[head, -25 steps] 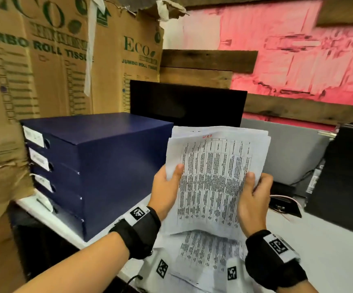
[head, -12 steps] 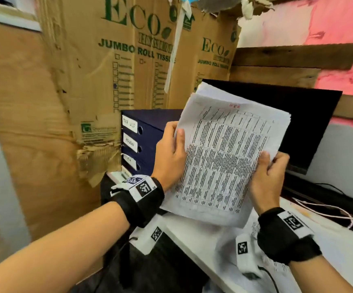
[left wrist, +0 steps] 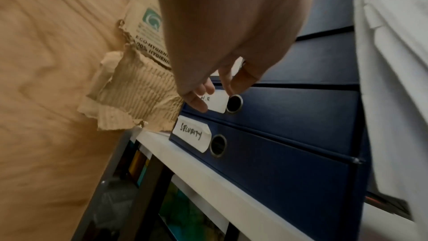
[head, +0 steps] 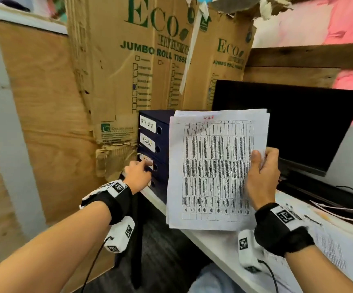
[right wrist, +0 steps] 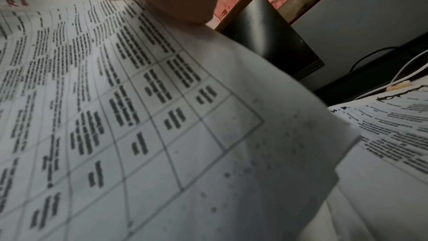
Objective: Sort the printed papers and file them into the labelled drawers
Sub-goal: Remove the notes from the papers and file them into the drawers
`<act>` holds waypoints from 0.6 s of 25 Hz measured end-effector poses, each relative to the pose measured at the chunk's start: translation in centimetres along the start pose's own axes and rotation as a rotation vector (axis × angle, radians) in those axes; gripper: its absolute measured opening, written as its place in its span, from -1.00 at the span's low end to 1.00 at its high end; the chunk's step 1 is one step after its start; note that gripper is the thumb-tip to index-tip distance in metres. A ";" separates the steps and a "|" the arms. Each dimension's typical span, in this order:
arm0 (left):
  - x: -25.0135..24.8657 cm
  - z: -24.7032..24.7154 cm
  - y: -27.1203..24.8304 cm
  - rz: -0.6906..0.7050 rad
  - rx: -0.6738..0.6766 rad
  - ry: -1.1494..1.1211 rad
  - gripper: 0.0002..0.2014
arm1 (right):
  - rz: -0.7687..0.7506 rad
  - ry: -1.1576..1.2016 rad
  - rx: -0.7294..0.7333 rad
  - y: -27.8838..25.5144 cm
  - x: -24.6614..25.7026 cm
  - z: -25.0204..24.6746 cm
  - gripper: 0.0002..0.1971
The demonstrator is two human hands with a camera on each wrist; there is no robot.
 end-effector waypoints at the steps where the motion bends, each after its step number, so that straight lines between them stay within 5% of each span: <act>1: 0.3 0.7 0.1 -0.026 0.032 -0.038 -0.56 | -0.009 -0.008 -0.004 -0.1 -0.1 0.1 -0.87; 8: 1.8 3.6 1.4 -0.006 0.272 0.041 -0.51 | -0.021 -0.104 0.054 -1.4 -1.6 1.7 -0.81; 15: 2.1 1.3 -1.3 0.032 0.391 -0.180 -0.39 | -0.017 -0.107 0.093 -2.1 -0.6 3.0 -0.82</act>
Point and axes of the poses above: each hand's wrist, its own y-axis towards the middle knuckle, its own z-axis out of the palm, x = y × z, the point moved 9 cm from there along y, towards the middle knuckle, and after that the axes turned 10 degrees about z, right-handed, at the moved point
